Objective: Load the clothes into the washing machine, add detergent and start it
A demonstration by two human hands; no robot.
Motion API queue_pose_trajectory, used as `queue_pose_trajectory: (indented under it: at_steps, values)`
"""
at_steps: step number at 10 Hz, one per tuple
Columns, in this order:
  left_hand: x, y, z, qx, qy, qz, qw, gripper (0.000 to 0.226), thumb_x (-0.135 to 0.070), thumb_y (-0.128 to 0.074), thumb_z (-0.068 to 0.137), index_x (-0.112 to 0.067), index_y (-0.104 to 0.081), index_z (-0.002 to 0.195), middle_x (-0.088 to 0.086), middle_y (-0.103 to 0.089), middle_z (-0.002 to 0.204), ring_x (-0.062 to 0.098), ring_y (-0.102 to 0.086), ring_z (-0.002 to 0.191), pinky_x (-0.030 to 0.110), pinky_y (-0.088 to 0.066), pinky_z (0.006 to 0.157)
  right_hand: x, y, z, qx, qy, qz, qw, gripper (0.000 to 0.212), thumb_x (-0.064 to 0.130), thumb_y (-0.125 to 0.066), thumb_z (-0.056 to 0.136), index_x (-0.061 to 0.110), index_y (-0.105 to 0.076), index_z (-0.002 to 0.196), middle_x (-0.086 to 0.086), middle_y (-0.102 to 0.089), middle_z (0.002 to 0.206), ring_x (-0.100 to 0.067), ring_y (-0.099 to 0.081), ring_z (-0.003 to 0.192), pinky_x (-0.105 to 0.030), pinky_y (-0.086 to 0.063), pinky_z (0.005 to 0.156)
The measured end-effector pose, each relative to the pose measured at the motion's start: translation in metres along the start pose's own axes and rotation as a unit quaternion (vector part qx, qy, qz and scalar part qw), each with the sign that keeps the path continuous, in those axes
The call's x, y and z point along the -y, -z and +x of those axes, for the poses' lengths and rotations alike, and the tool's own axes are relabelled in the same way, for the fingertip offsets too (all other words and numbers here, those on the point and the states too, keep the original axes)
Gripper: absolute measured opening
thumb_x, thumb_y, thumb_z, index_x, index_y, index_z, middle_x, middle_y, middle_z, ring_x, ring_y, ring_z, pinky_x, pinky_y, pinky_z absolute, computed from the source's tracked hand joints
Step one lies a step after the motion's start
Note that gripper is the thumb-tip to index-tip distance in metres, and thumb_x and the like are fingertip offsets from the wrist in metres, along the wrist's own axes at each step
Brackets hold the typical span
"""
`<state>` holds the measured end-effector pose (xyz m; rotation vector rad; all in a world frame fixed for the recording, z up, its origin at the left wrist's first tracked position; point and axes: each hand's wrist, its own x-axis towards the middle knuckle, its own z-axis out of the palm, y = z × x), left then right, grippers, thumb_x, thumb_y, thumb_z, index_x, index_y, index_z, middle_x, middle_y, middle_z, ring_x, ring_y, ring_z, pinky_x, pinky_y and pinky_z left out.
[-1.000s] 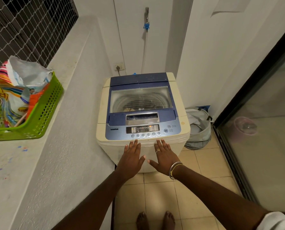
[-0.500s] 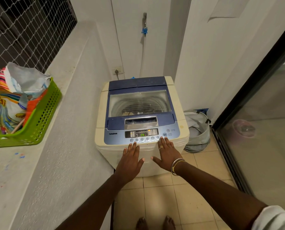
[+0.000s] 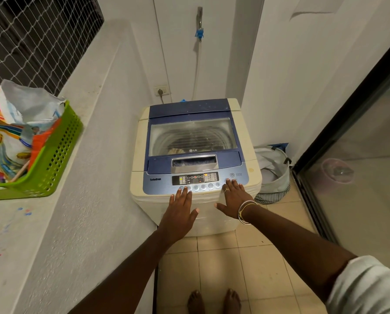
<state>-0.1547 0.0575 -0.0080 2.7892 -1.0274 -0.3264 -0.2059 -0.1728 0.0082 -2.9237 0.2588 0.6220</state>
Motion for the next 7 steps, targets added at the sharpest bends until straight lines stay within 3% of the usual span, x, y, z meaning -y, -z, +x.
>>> queue_pose_trajectory:
  at_steps: [2,3,4,5,7]
  values:
    - [-0.002,-0.005,0.004,0.008,-0.001,0.0,1.0,0.068,-0.051,-0.028,0.103,-0.012,-0.017,0.158,0.009,-0.009,0.167,0.029,-0.005,0.155,0.04,0.003,0.12,0.004,0.0,0.001,0.008,-0.006,-0.016,1.0,0.087,0.063,-0.037,0.094,0.003,-0.016,0.153,-0.02,-0.004,0.162,-0.037,-0.003,0.15,-0.048,-0.009,0.121]
    - [-0.003,-0.007,0.006,0.008,-0.001,0.004,1.0,0.068,-0.05,-0.029,0.103,-0.012,-0.016,0.158,0.01,-0.009,0.167,0.029,-0.005,0.154,0.041,0.001,0.121,0.006,0.008,0.008,0.005,-0.001,-0.022,1.0,0.08,0.059,-0.037,0.094,0.003,-0.026,0.15,-0.023,-0.022,0.157,-0.039,-0.02,0.145,-0.047,-0.021,0.119]
    - [-0.006,-0.005,0.004,0.016,-0.008,0.015,1.0,0.068,-0.05,-0.03,0.104,-0.011,-0.015,0.158,0.011,-0.009,0.167,0.03,-0.005,0.154,0.041,0.001,0.12,0.003,0.026,0.02,0.014,-0.017,0.006,1.0,0.064,0.054,-0.04,0.091,0.01,-0.045,0.138,-0.019,-0.05,0.135,-0.034,-0.048,0.123,-0.043,-0.042,0.103]
    - [-0.007,-0.002,0.002,0.016,-0.009,0.007,1.0,0.068,-0.05,-0.029,0.104,-0.011,-0.013,0.158,0.011,-0.007,0.167,0.03,-0.003,0.155,0.04,0.003,0.12,-0.001,0.038,0.025,0.043,-0.04,0.016,0.998,0.062,0.053,-0.042,0.09,0.014,-0.044,0.138,-0.02,-0.048,0.136,-0.035,-0.05,0.122,-0.044,-0.044,0.101]
    - [-0.007,0.001,-0.003,-0.017,-0.016,-0.011,1.0,0.068,-0.05,-0.028,0.104,-0.011,-0.015,0.158,0.01,-0.007,0.167,0.028,-0.002,0.155,0.04,0.004,0.12,0.012,0.013,0.013,0.015,-0.012,-0.064,0.998,0.08,0.058,-0.044,0.091,0.009,-0.024,0.15,-0.025,-0.031,0.151,-0.041,-0.025,0.141,-0.049,-0.026,0.114]
